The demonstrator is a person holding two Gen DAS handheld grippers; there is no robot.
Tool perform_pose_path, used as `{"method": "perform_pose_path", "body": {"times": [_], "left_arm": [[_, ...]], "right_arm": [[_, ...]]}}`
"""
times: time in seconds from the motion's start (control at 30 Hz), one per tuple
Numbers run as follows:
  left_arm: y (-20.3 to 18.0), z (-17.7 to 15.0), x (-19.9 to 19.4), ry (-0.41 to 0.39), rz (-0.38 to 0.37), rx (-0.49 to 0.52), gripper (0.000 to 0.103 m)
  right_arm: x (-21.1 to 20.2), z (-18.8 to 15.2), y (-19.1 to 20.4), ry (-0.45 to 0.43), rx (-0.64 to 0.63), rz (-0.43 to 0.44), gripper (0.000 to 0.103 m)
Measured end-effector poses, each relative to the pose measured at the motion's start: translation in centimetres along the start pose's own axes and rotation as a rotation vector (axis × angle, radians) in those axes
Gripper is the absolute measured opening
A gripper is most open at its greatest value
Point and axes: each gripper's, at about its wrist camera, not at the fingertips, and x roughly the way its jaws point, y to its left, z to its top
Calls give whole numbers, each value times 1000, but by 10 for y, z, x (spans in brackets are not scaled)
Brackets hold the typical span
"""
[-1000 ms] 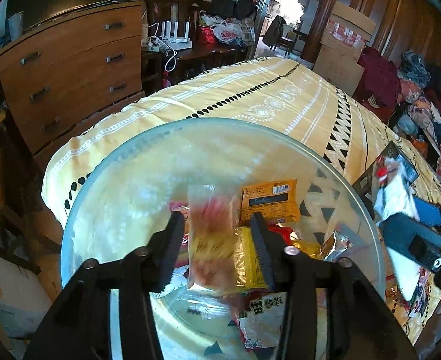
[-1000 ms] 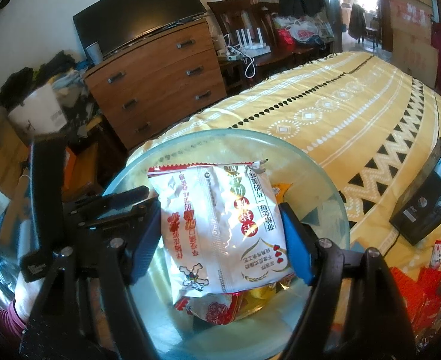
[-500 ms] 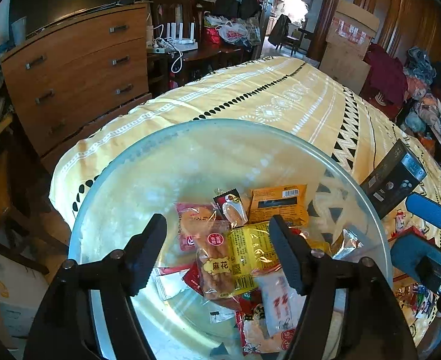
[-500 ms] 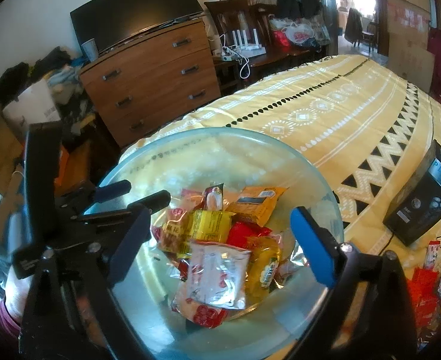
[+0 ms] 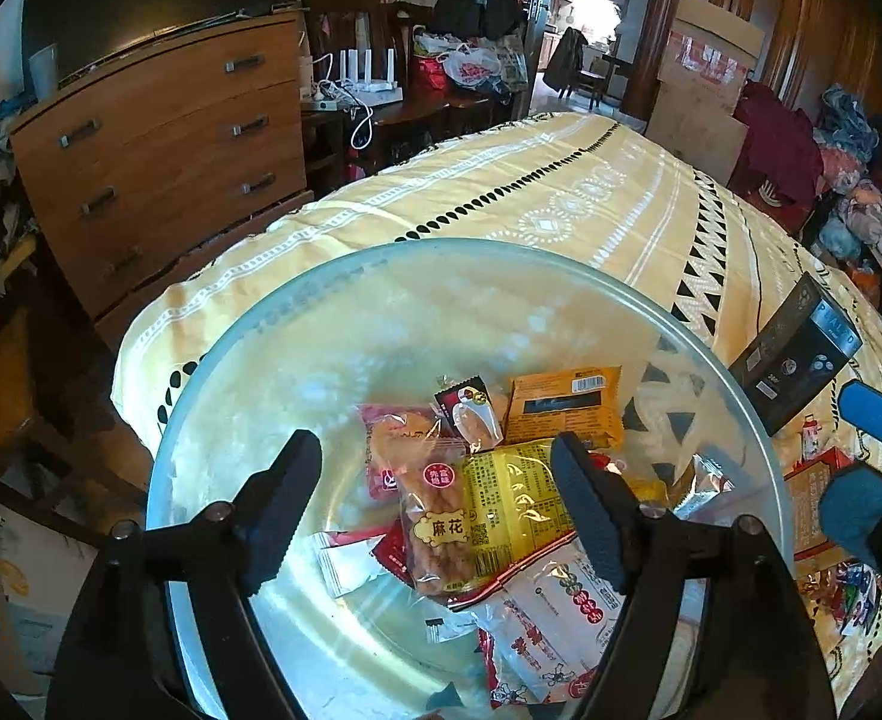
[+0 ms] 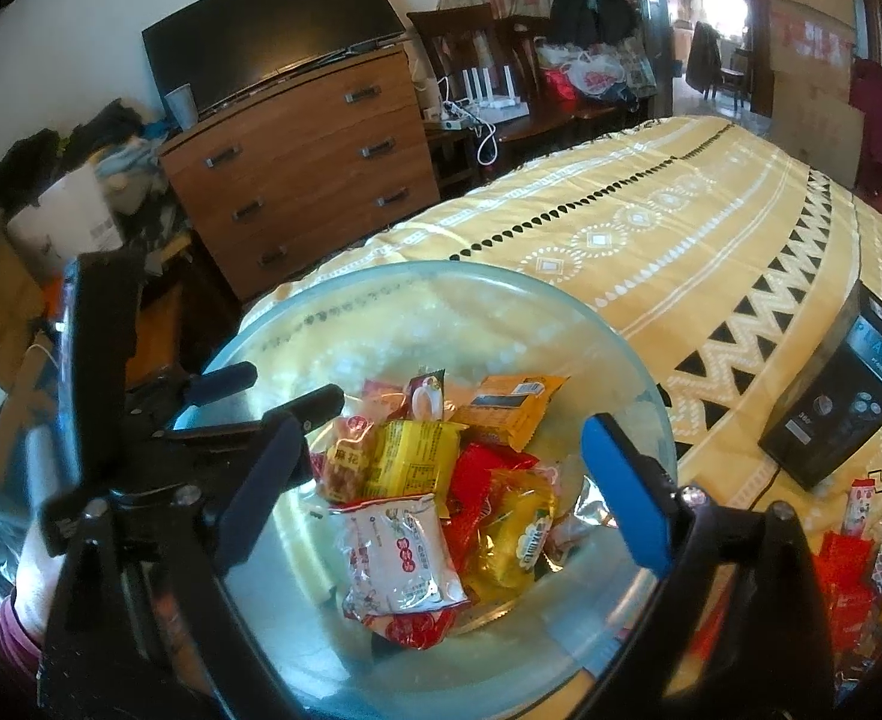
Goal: Organize snacks
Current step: 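Move both open tools from the bowl over to the snack pile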
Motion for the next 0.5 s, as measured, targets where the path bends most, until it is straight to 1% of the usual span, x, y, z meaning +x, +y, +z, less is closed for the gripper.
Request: {"method": "perform_pose_path", "body": {"times": [0.5], "left_arm": [[-30, -2, -23, -33, -12, 47, 80]], "right_arm": [[-34, -11, -13, -60, 26, 5, 97]]}}
